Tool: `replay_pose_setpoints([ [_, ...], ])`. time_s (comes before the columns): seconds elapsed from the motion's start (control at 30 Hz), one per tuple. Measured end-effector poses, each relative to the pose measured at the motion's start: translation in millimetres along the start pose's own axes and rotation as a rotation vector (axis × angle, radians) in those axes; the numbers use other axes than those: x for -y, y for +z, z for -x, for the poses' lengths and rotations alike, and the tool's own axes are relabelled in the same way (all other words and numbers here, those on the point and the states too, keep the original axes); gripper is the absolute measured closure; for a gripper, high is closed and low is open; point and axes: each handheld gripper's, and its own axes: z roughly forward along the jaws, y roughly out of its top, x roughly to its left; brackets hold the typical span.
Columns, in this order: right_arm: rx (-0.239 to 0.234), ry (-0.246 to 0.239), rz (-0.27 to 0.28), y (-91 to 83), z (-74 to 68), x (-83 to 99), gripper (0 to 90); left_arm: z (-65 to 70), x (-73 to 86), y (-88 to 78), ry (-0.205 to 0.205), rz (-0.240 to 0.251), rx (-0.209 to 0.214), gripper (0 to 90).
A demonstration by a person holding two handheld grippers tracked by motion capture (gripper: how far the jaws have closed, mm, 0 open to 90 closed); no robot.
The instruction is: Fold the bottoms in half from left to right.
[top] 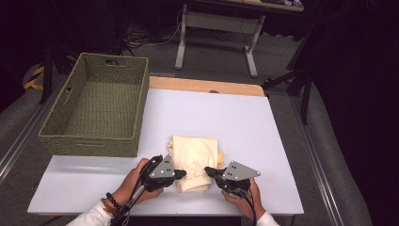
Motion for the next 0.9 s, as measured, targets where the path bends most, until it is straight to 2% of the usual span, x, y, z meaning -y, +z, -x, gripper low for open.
replay_pose_setpoints([
  [0.13, 0.038, 0.015, 0.036, -4.1, 6.6, -1.6, 89.0, -4.1, 0.5, -0.6, -0.011, 0.007, -0.024, 87.9],
  [0.2, 0.027, 0.047, 0.051, -3.4, 9.1, 0.1, 89.2, -6.7, 2.0, -1.1, 0.000, -0.004, -0.052, 88.0],
  [0.23, 0.017, 0.059, 0.052, -2.8, 9.9, 0.7, 89.2, -10.6, 4.0, -1.7, -0.022, 0.002, -0.048, 87.9],
  [0.3, 0.039, 0.039, 0.028, 0.8, 10.7, 3.0, 89.3, -12.4, 5.7, -1.3, -0.035, 0.000, -0.050, 87.5],
  [0.4, 0.062, 0.006, -0.011, 4.9, 9.4, 6.1, 88.9, -12.9, 8.6, 2.9, -0.031, -0.018, -0.051, 87.4],
  [0.5, 0.076, -0.037, -0.050, 7.7, 4.5, 8.3, 89.3, -12.6, 12.9, 8.8, -0.023, -0.059, -0.049, 87.6],
  [0.63, 0.079, -0.044, -0.085, 12.2, 2.0, 13.1, 90.0, -15.1, 21.6, 15.5, -0.031, -0.098, -0.049, 88.7],
  [0.73, 0.075, -0.042, -0.091, 13.1, 2.7, 13.7, 90.0, -14.4, 26.4, 19.9, -0.039, -0.123, -0.055, 89.4],
  [0.83, 0.075, -0.050, -0.091, 12.8, 3.0, 14.2, 90.0, -14.9, 27.5, 20.1, -0.040, -0.121, -0.053, 89.4],
  [0.9, 0.071, -0.049, -0.087, 11.9, 3.9, 13.5, 88.6, -15.6, 24.1, 16.3, -0.029, -0.112, -0.070, 87.5],
])
